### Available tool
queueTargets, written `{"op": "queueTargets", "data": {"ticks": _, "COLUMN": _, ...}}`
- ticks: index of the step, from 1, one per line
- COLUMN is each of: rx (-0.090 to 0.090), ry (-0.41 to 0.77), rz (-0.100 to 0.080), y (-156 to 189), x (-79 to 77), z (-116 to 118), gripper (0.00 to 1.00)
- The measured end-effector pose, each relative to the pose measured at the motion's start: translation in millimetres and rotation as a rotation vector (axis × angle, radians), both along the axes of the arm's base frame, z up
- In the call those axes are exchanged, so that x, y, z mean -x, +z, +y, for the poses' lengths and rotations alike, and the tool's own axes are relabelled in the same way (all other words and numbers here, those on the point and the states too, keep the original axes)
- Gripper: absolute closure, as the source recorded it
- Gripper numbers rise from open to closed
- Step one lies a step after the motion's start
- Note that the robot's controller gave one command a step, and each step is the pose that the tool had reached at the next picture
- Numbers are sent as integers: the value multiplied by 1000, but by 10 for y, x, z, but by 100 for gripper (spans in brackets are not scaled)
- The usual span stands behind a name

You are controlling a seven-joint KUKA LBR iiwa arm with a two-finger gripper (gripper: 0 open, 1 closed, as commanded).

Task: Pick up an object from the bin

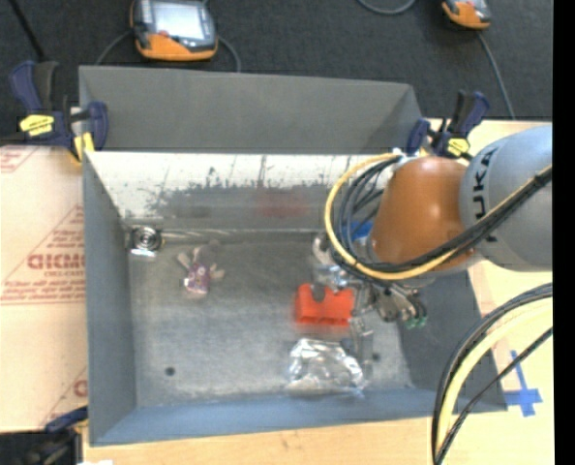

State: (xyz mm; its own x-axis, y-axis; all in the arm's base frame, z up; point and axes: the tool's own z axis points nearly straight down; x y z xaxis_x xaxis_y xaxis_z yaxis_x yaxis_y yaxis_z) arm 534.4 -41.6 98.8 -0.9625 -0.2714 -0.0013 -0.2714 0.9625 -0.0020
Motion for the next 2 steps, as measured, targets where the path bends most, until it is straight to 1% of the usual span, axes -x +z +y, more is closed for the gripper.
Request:
{"op": "queueTargets", "data": {"ticks": 1, "rx": 0, "ry": -26, "rz": -13, "y": -261, "x": -410, "z": -76, "gripper": 0}}
{"op": "queueTargets", "data": {"ticks": 2, "rx": 0, "ry": -25, "rz": -5, "y": -276, "x": -376, "z": -71, "gripper": 100}}
